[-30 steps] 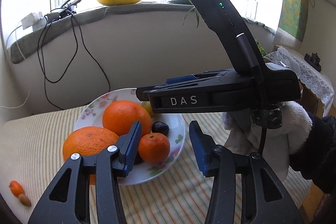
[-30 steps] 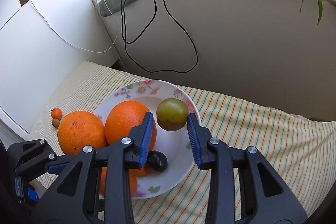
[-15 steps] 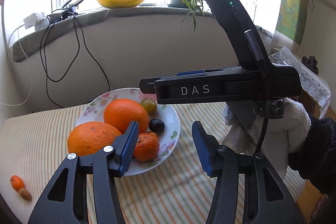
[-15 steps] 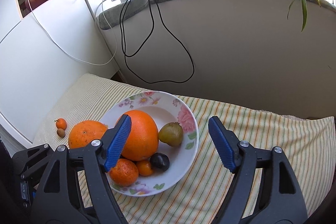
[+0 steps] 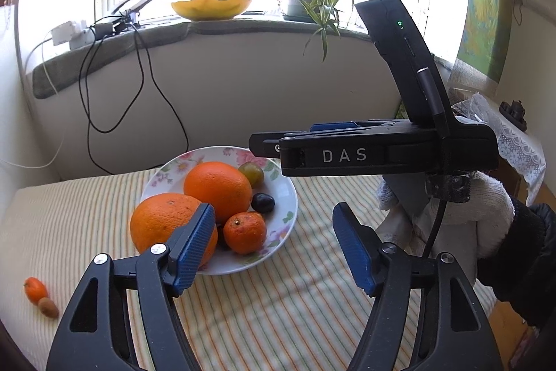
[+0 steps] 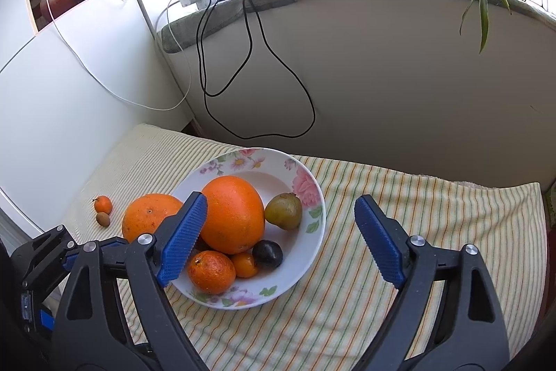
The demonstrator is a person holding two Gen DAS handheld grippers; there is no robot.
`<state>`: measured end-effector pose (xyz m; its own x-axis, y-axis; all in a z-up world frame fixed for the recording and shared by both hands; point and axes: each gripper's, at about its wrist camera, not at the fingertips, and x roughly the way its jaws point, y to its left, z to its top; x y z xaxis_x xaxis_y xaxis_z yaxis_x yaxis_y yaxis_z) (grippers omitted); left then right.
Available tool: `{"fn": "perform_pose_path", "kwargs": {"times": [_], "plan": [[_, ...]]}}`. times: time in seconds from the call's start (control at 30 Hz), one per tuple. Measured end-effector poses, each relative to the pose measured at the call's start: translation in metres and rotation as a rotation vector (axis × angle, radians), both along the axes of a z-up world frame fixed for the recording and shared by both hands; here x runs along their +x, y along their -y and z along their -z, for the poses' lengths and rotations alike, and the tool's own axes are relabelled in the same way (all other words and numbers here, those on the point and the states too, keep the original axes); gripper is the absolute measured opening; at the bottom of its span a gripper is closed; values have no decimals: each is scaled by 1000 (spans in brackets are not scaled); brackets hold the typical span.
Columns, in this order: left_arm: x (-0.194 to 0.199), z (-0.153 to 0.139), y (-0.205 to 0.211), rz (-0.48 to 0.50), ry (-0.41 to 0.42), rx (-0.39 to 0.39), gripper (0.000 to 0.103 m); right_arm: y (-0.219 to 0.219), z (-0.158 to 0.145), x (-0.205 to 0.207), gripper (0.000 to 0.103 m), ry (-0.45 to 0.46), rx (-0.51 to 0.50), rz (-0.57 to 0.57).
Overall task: Organize fruits
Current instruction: 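Move both grippers toward the remaining tangerine and kiwi on the cloth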
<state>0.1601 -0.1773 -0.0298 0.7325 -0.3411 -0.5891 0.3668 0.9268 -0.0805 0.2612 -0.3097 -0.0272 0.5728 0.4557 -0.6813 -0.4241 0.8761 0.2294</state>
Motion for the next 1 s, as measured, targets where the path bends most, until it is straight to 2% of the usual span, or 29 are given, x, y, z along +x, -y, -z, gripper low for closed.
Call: {"fn": "perform_pose_path", "kwargs": {"times": [0.47, 1.0], "plan": [[-23, -11, -23, -44, 18, -20, 71, -3, -13, -26, 90, 46, -33, 11], [-58, -22, -84, -134, 48, -50, 71, -39, -33, -72, 90, 120, -67, -19]]}}
